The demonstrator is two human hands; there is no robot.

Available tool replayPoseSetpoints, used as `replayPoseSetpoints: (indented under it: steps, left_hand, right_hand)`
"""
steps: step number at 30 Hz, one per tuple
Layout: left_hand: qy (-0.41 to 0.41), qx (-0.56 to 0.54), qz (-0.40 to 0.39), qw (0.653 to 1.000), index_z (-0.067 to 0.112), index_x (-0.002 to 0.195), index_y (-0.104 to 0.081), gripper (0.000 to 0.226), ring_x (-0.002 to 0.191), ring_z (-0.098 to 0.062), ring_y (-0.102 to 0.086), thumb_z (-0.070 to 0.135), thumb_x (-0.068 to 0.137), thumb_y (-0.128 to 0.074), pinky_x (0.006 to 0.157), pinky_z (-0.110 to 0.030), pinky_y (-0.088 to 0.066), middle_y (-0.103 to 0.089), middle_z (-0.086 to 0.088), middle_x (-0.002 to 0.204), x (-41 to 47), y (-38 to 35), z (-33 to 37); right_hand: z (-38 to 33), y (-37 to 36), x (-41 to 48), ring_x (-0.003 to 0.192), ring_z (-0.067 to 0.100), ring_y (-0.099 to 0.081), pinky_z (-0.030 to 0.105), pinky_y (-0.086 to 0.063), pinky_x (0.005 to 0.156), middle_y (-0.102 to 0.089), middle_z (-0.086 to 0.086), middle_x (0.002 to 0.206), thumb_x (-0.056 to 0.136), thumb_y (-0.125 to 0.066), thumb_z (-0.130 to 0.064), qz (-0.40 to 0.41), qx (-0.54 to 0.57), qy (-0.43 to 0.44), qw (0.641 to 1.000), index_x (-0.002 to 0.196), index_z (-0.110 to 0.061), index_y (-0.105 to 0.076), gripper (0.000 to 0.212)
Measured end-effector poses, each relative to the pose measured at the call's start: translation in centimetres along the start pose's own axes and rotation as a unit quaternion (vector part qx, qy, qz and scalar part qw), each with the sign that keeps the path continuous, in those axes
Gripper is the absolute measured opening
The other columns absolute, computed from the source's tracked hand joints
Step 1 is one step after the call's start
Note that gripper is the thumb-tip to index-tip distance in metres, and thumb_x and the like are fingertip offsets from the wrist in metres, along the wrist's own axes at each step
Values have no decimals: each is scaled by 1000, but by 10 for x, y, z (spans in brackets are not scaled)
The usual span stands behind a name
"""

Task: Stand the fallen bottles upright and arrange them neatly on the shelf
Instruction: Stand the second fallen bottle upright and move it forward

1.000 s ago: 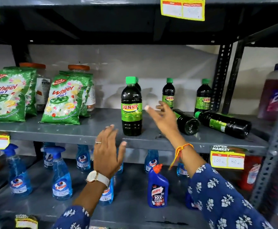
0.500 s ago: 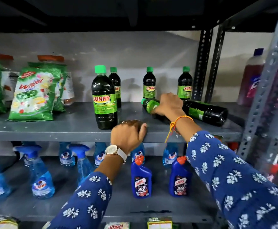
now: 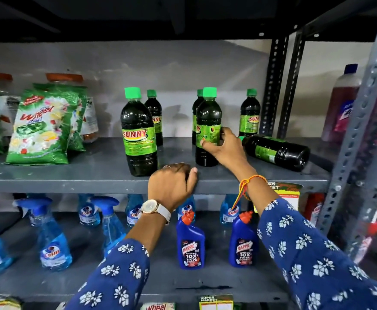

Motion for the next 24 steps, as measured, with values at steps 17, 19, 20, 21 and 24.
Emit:
replayPoseSetpoints:
  steps: [17, 19, 20, 21, 24]
  left_hand:
    - [16, -8, -12, 1000, 16, 81, -67, 56, 67, -27, -63, 44, 91, -20, 50, -30, -39, -71, -5, 77, -1, -5, -4]
    - [17, -9, -15, 1000, 16, 82, -67, 57, 67, -27, -63, 45, 91, -19, 51, -31, -40, -71, -4, 78, -1, -5, -4]
    - [16, -8, -16, 1000, 16, 82, -67, 57, 68, -26, -63, 45, 91, -19, 51, -31, -40, -71, -4, 79, -1, -5, -4]
    - [15, -5, -16, 1000, 16, 83, -68, 58, 68, -26, -63, 45, 91, -19, 51, -30, -40, -71, -4, 80, -1, -4, -4]
    - [13, 1, -17, 1000, 17, 84, -67, 58, 69, -25, -64, 46, 91, -17, 51, -30, -40, -71, -3, 80, -1, -4, -3]
  right_hand:
    - [11, -7, 3, 98, 17, -56, 30, -46, 82, -58, 3, 106, 52, -86, -29, -50, 40, -35, 997, 113, -11, -41, 78]
    - [14, -7, 2, 89, 12, -55, 17, -43, 70, -58, -7, 94, 59, -80, -16, -67, 70, -41, 994, 111, -15, -42, 64]
    - [14, -8, 2, 88, 10, -55, 11, -41, 65, -57, -11, 90, 62, -77, -11, -84, 86, -43, 992, 113, -16, -44, 60]
    - [13, -9, 2, 88, 9, -55, 9, -39, 62, -56, -14, 89, 64, -75, -7, -98, 100, -43, 989, 115, -15, -45, 59]
    - [12, -10, 2, 90, 7, -57, 13, -44, 69, -60, -9, 95, 61, -83, -16, -98, 120, -32, 987, 113, -15, -44, 65]
Point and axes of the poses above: each hand's wrist, its own x-axis towards the middle knuckle, its own y-axis out of the back of the hand, z = x × y, the point moved 4 cm from there along x, towards the middle knuckle
